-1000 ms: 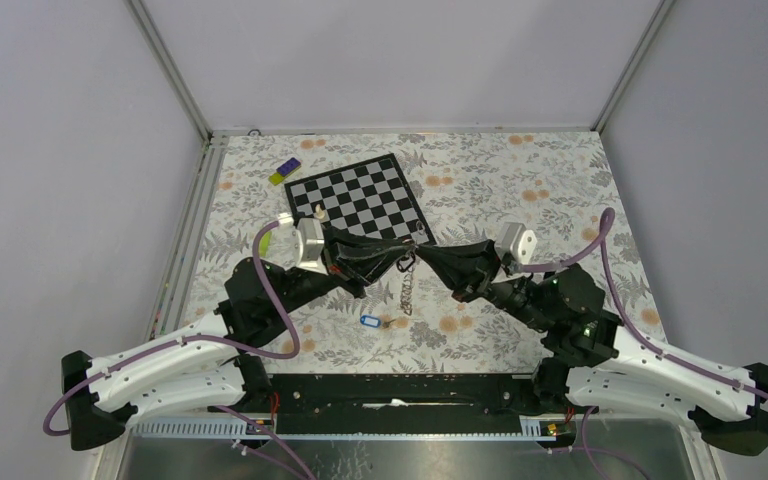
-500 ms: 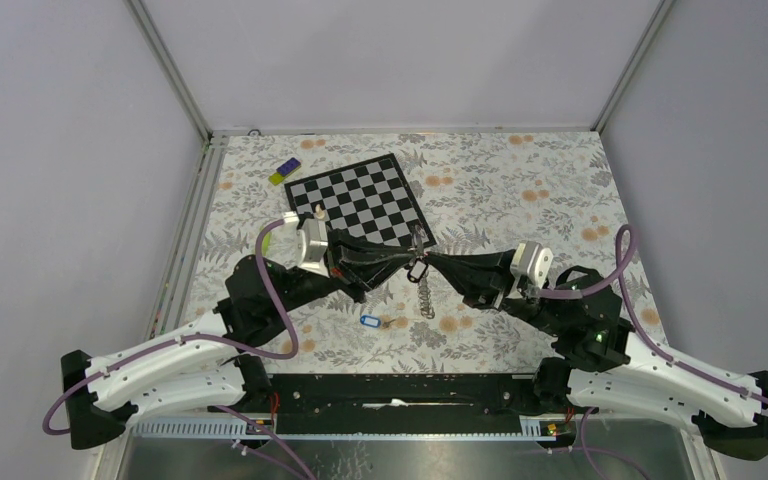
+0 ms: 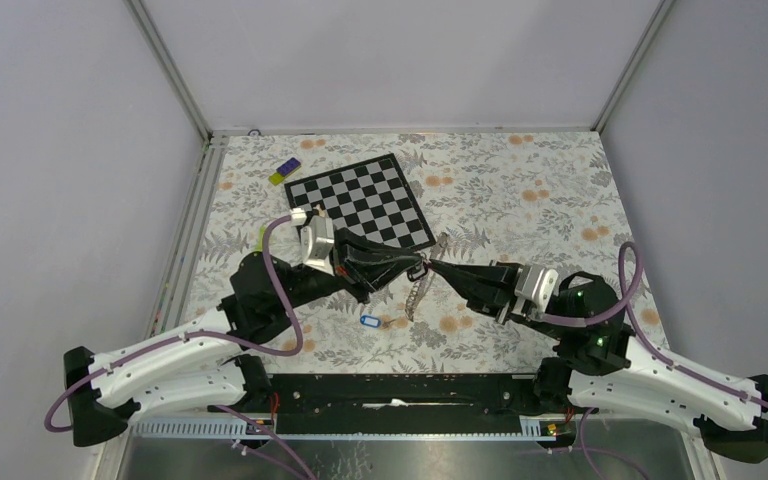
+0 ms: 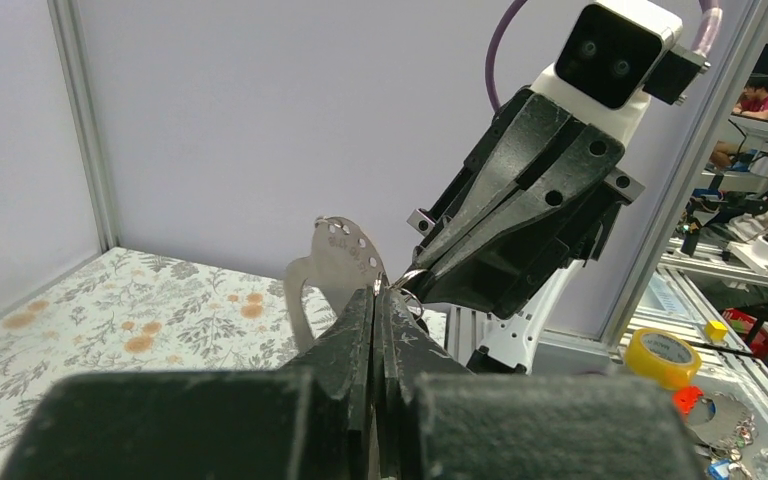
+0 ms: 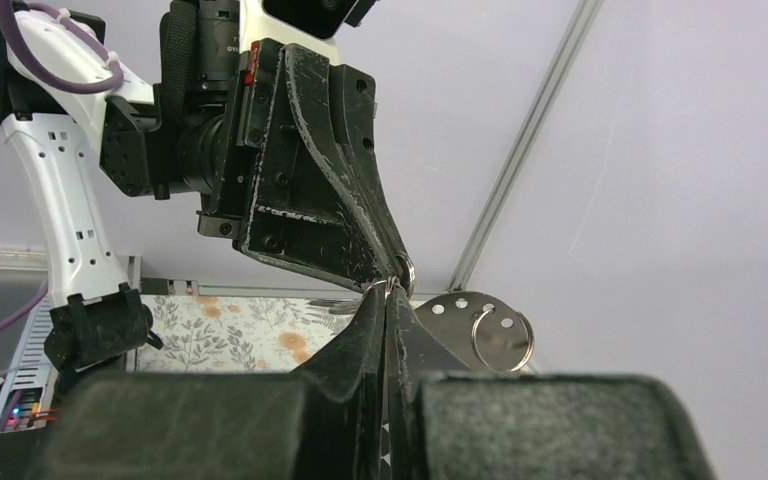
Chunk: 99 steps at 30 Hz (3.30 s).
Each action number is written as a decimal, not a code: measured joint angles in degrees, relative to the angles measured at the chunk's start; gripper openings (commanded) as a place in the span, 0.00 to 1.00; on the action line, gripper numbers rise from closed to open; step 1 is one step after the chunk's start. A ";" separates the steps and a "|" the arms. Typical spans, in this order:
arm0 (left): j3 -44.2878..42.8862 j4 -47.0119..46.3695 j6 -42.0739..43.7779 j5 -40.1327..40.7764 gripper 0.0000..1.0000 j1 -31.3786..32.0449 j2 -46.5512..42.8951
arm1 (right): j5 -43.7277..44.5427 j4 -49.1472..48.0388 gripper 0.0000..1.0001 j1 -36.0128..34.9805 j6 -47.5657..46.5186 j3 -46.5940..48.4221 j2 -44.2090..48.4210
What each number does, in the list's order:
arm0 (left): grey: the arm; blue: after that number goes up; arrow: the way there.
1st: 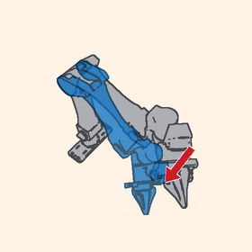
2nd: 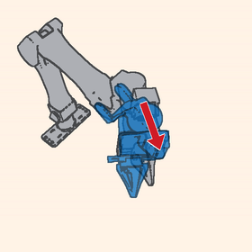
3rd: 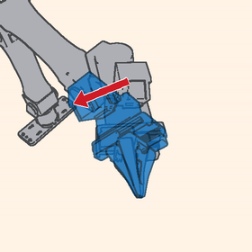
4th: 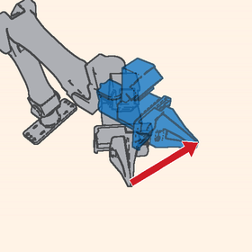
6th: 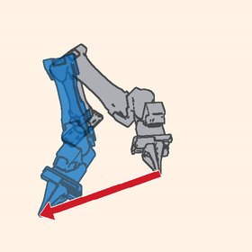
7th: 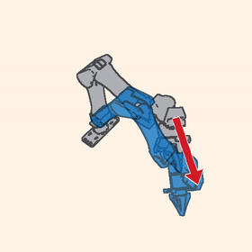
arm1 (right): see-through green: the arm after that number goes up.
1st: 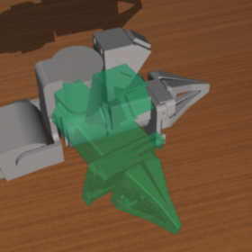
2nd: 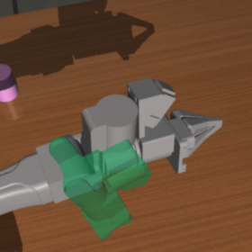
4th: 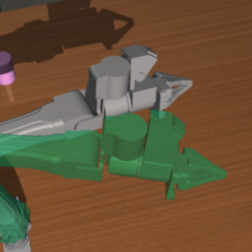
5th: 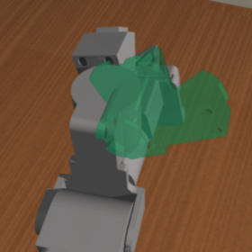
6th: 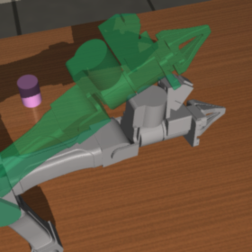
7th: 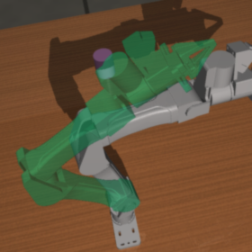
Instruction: Remove the keys from the keyring
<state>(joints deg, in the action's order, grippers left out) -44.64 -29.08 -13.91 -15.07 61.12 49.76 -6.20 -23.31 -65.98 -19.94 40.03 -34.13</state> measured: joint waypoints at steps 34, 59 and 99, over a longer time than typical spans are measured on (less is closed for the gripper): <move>-1.40 2.62 -2.86 -4.68 0.00 0.20 1.09 | -2.45 -5.68 0.00 -0.02 -3.89 -6.16 5.51; -1.40 5.60 -2.36 -0.76 0.00 -0.07 -0.66 | -0.39 1.99 0.31 -0.02 -5.42 -5.70 10.03; -1.53 6.51 -1.90 -1.05 0.00 -0.09 -0.09 | 1.20 7.63 0.38 -0.02 -0.61 0.09 0.48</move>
<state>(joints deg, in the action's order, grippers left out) -46.17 -22.57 -15.81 -16.12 61.04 49.67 -4.99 -15.68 -66.00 -20.56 40.12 -33.65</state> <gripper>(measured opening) 0.010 0.381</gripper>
